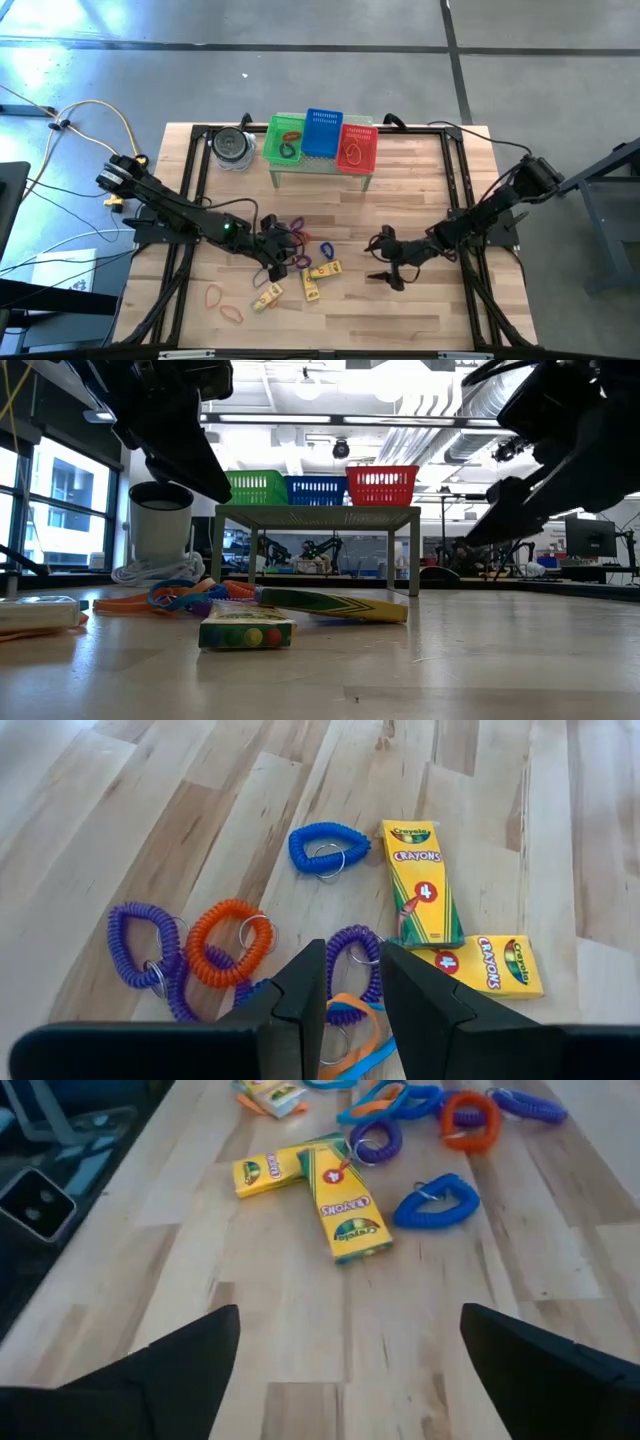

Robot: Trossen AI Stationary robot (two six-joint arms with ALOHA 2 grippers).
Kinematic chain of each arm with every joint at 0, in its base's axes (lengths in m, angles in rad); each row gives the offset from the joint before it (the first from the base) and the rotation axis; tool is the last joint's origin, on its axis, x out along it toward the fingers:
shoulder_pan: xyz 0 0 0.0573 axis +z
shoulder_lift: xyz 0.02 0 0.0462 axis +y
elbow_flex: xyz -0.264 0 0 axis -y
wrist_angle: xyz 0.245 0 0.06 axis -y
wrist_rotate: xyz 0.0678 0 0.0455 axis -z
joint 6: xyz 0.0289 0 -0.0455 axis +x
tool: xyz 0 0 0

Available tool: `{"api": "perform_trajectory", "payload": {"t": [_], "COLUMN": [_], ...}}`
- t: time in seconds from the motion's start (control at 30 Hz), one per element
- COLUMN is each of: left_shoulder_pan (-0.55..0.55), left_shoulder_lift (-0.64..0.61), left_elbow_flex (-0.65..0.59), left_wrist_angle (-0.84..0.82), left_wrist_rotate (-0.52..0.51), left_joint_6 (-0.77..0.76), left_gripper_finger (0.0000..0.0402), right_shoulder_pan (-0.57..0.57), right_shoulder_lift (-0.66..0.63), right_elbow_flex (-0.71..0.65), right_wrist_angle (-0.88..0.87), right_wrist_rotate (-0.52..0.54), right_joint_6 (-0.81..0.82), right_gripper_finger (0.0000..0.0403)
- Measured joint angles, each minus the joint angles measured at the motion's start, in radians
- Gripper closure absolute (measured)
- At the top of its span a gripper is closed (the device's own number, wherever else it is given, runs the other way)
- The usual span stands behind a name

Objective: Pick & Place Office Desk Supplies
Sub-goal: Put the yellow crayon box into the blue bin on the shelf

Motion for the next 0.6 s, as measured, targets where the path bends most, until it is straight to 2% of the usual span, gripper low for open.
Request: {"api": "perform_trajectory", "payload": {"t": [0.1, 0.3, 0.47, 0.6], "left_shoulder_pan": [0.0, 0.0, 0.0, 0.0], "left_shoulder_lift": [0.0, 0.0, 0.0, 0.0], "left_elbow_flex": [0.0, 0.0, 0.0, 0.0], "left_wrist_angle": [0.0, 0.0, 0.004, 0.004], "left_wrist_rotate": [0.0, 0.0, 0.0, 0.0], "left_joint_6": [-0.015, -0.023, -0.023, -0.022], "left_gripper_finger": [0.0309, 0.0309, 0.0309, 0.0309], "right_shoulder_pan": [0.001, -0.018, -0.047, -0.074], "right_shoulder_lift": [0.0, 0.042, 0.166, 0.295], "right_elbow_flex": [0.0, 0.0, -0.001, 0.002], "right_wrist_angle": [0.042, 0.04, 0.075, 0.202], "right_wrist_rotate": [0.027, 0.083, 0.079, 0.04], "right_joint_6": [0.011, -0.101, -0.158, -0.161], "right_gripper_finger": [0.0029, 0.0038, 0.005, 0.006]}}
